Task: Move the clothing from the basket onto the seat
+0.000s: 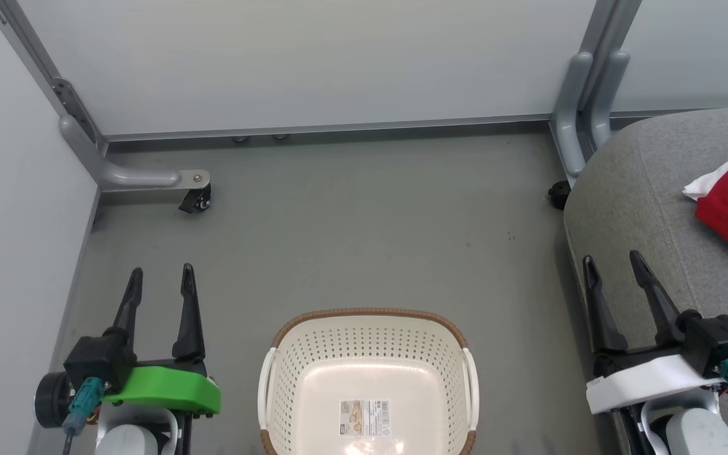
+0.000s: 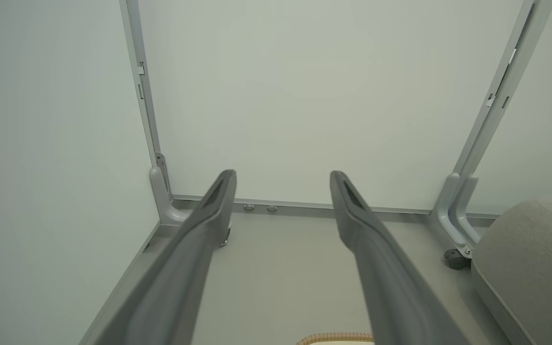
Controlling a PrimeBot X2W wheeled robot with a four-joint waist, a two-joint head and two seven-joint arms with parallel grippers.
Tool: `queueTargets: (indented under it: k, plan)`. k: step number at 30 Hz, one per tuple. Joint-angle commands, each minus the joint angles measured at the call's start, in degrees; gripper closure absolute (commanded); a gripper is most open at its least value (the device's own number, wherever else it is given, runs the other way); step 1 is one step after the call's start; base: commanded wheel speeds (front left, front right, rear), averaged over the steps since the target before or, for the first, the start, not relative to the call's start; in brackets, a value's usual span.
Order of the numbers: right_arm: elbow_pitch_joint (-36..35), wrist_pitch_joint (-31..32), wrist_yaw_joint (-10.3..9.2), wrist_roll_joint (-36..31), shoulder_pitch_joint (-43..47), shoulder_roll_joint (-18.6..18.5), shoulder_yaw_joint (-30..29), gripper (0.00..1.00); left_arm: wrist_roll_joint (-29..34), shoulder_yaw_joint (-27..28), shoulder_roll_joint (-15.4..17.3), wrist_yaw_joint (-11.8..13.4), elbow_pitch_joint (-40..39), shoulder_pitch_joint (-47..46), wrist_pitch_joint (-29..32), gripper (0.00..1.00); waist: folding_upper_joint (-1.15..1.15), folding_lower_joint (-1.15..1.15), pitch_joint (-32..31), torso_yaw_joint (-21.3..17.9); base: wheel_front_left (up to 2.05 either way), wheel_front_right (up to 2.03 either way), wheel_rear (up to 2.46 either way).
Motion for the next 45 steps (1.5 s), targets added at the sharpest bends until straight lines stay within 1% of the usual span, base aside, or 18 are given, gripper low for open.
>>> queueTargets:
  k: [1, 4, 12, 22, 45]
  plan:
    - [0.32, 0.01, 0.0, 0.08, 0.05, 0.07, 0.03, 1.0, -0.08, 0.0, -0.02, -0.01, 0.36, 0.02, 0.05, 1.0, 0.0, 0.0, -0.01, 0.0, 0.0, 0.0, 0.0]
    - [1.76, 0.1, 0.0, 0.44, 0.49, 0.41, 0.14, 1.0, -0.39, 0.02, -0.2, -0.02, 1.9, 0.55, 0.19, 1.0, 0.0, 0.0, -0.03, -0.02, 0.0, 0.0, 0.0]
    - [2.63, 2.26, -0.01, 9.9, 0.09, 0.1, -0.1, 1.0, -9.34, 1.21, -0.19, -0.41, 1.97, 0.3, 2.81, 1.0, 0.04, 0.0, -0.24, -0.47, 0.0, 0.0, 0.0]
    - [3.67, 4.67, -0.01, 20.04, -0.47, -0.2, -0.43, 1.0, -19.13, 2.07, -0.19, -0.84, 1.59, 0.41, 5.26, 1.0, 0.09, 0.0, -0.48, -1.01, 0.0, 0.0, 0.0]
    - [5.63, 9.48, -0.02, 39.45, -1.45, -0.6, -1.28, 1.0, -38.01, 4.04, -0.17, -1.68, 1.23, 0.29, 10.27, 1.0, 0.21, 0.0, -1.06, -2.26, 0.0, 0.0, 0.0]
